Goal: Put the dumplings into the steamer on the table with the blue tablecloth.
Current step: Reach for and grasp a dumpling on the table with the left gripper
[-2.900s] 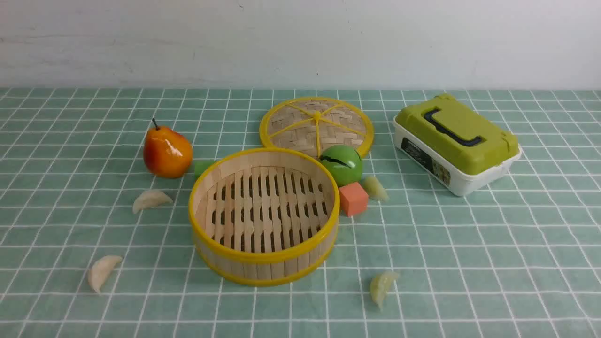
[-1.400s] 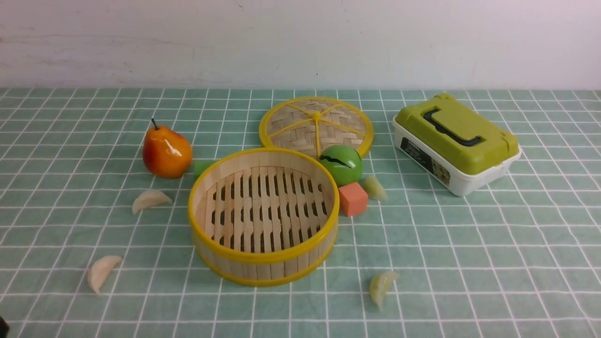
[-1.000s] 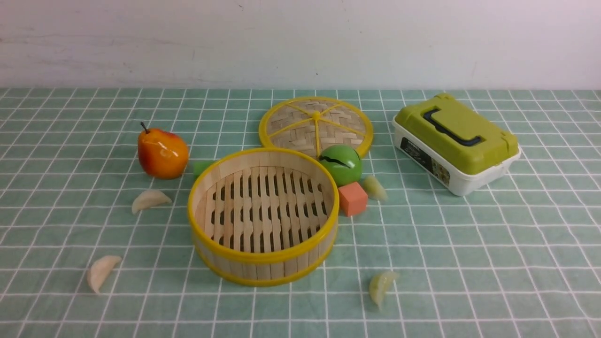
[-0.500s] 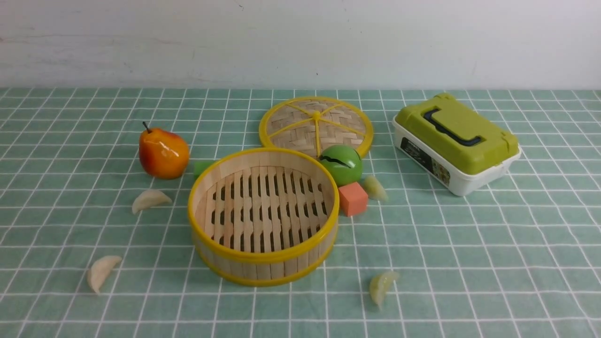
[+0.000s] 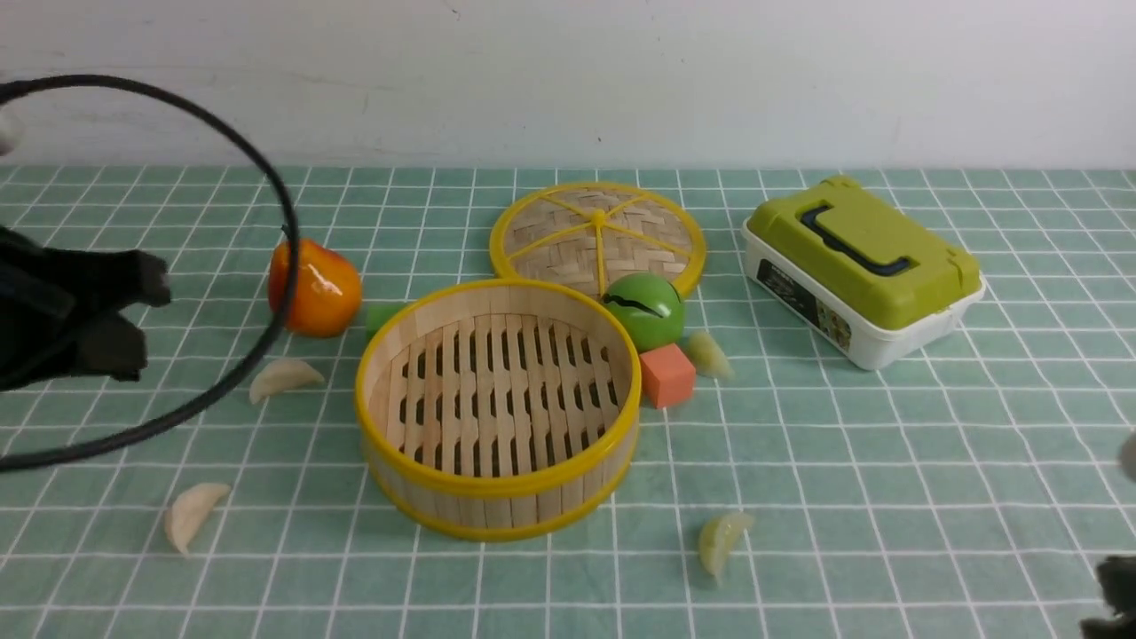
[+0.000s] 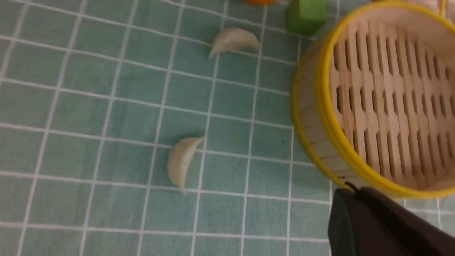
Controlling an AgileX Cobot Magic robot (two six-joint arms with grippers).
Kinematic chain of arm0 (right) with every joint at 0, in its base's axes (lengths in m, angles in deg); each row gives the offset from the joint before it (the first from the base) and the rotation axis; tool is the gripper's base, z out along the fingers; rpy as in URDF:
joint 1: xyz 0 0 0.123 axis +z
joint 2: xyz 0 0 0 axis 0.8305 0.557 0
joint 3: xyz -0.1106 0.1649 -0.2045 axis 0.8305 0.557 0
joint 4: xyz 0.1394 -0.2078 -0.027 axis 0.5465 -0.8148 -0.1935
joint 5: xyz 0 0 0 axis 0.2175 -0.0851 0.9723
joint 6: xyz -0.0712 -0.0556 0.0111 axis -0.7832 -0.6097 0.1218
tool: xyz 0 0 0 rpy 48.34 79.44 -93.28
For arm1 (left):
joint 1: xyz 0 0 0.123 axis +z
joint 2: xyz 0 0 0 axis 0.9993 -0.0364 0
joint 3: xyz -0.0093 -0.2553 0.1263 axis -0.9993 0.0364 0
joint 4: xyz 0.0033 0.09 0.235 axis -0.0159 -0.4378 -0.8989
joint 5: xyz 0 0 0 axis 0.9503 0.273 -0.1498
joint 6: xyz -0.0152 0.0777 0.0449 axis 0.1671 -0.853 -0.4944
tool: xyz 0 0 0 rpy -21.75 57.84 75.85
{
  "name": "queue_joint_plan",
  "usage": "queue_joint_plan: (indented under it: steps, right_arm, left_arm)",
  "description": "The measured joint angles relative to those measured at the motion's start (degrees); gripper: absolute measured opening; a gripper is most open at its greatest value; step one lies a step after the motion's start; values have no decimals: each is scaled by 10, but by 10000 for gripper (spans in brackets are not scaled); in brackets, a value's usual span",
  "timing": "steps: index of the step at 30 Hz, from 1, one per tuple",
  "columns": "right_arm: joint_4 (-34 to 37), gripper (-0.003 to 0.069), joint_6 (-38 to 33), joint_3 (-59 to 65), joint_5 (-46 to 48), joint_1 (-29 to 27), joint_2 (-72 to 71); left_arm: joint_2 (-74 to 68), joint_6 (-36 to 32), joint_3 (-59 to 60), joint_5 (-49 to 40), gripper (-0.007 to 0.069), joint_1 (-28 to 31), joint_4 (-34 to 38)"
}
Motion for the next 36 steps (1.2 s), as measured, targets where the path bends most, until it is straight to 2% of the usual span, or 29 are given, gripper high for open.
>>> queue_joint_plan:
  steps: [2, 5, 9, 10, 11, 12, 15, 18, 20, 25, 28, 30, 35, 36]
  right_arm:
    - [46, -8, -55, 0, -10, 29, 40]
    - [86, -8, -84, -2, -20, 42, 73]
    - [137, -8, -117, -9, -22, 44, 97]
    - [159, -8, -134, -10, -23, 44, 100]
    - [163, -8, -138, -10, -23, 44, 100]
    - [184, -7, -157, -10, -24, 44, 100]
    - [225, -4, -186, -10, -25, 44, 100]
    - [269, -2, -217, -10, -25, 44, 101]
    - [283, -2, -232, -10, -25, 44, 101]
    - [309, -2, -281, -10, -26, 44, 101]
    - [317, -1, -285, -10, -28, 44, 101]
    - [321, -1, -288, -10, -30, 44, 101]
    - [323, 1, -290, -10, -31, 44, 102]
    - [324, 1, -290, -10, -31, 44, 102]
  left_arm:
    - [-71, -78, -52, -26, -14, 0, 25]
    - [-134, -107, -108, -47, 6, -8, 23]
    - [-201, -115, -160, -58, 85, -35, -27]
    - [-237, -117, -184, -53, 158, -59, -74]
    - [-241, -117, -186, -51, 167, -59, -80]
    - [-276, -117, -203, -32, 245, -75, -128]
    - [-332, -110, -224, 15, 378, -82, -195]
    - [-404, -78, -246, 44, 459, -82, -261]
    - [-424, -66, -253, 49, 470, -82, -280]
    - [-499, -42, -278, 73, 467, -82, -323]
    - [-520, -38, -282, 77, 426, -82, -327]
    - [-524, -38, -285, 72, 372, -82, -323]
    - [-521, -11, -286, 49, 125, -82, -307]
    - [-519, 2, -286, 47, 116, -82, -306]
